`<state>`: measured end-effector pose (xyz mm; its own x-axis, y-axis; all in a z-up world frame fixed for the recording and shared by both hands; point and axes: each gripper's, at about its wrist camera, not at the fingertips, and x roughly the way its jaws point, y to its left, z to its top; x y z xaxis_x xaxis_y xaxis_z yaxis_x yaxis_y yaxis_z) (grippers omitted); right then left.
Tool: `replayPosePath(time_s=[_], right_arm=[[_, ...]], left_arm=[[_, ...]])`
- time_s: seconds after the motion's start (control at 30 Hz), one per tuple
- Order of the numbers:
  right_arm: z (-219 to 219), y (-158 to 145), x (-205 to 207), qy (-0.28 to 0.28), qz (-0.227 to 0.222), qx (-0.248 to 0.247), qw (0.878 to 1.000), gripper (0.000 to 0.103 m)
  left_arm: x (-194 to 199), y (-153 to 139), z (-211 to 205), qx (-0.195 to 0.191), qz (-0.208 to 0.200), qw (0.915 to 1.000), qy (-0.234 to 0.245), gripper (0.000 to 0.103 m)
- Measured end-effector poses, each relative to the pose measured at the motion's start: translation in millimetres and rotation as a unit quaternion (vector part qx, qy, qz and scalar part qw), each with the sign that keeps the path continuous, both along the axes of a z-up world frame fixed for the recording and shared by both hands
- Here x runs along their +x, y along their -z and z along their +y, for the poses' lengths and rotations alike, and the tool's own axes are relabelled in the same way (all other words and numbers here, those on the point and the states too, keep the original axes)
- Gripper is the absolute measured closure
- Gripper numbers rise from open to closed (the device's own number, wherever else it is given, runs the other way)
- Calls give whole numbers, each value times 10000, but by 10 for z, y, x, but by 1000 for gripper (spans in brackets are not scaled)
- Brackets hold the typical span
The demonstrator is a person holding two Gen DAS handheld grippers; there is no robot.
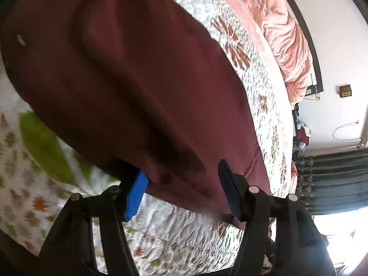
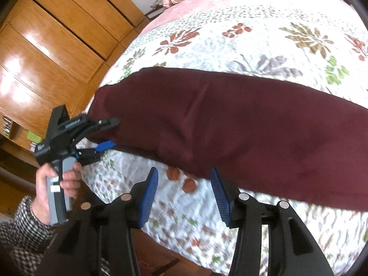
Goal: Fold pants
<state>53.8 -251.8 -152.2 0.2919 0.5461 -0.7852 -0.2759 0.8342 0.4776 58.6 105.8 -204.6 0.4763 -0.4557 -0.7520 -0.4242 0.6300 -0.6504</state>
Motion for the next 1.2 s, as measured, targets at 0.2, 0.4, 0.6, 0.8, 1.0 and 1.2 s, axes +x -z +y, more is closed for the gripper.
replayPosePath(time_s=[0.2, 0.4, 0.6, 0.8, 1.0, 1.2], right_arm=[[-101, 104, -110, 95, 114, 1, 9999, 54], [-246, 155, -105, 335, 178, -43, 9993, 54], [-523, 101, -84, 742, 239, 62, 9969, 53], [-1203, 62, -152, 1714, 434, 27, 9842, 52], [-1928, 152, -275, 2753, 909, -283, 9566, 51], [-2579, 229, -396, 3729, 970, 107, 9227, 51]], left_arm=[[4, -55, -61, 479, 188, 9987, 19, 88], [-12, -15, -170, 1230, 224, 9908, 522, 88], [-96, -243, -378, 1027, 21, 9929, 593, 43], [-126, -446, -1295, 1121, -305, 9766, 1809, 50], [157, -456, -2174, 2037, -651, 9397, 2668, 48], [272, -87, -2290, 2263, -219, 9280, 2953, 48]])
